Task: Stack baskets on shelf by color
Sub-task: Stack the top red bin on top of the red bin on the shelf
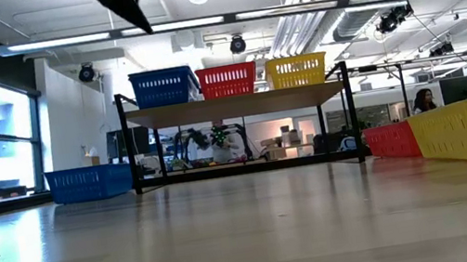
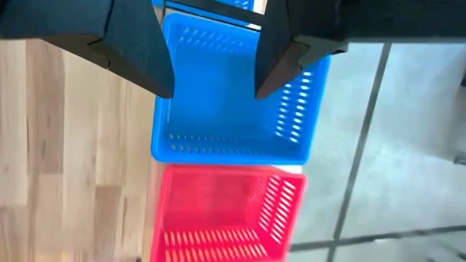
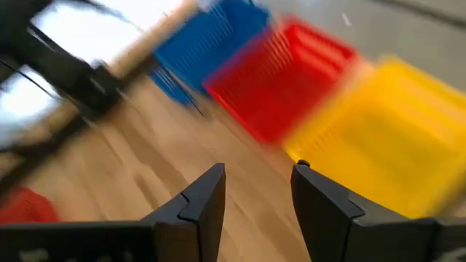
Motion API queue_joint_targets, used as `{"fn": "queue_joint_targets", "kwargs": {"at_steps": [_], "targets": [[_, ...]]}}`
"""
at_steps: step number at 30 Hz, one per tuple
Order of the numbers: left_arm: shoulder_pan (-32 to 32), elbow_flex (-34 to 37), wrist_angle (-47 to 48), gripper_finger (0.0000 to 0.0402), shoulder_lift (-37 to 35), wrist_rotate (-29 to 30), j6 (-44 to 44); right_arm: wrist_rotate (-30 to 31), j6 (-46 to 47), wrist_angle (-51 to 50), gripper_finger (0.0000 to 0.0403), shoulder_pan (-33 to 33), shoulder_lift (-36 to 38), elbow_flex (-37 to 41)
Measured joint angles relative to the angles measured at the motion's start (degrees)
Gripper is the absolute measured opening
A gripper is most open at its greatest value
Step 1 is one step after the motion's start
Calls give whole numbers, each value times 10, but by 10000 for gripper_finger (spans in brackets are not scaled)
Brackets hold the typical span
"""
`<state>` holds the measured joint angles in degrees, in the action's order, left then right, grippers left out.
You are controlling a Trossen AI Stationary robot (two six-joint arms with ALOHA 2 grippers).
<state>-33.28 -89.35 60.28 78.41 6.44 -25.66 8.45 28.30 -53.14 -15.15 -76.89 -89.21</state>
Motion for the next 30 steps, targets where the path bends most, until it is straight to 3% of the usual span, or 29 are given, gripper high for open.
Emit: {"fn": "queue_joint_targets", "kwargs": {"at_steps": [4, 11, 18, 30], "targets": [[-1, -7, -2, 170, -19, -12, 2, 3, 15, -111, 142, -20, 1, 0], [-11, -7, -1, 166, -34, -15, 17, 79, 112, -244, 142, -50, 1, 0], [-32, -7, -2, 165, -35, -13, 17, 126, 143, -292, 142, -107, 1, 0], [-66, -7, -2, 163, -35, -13, 8, 109, 180, -340, 142, -247, -13, 1]]}}
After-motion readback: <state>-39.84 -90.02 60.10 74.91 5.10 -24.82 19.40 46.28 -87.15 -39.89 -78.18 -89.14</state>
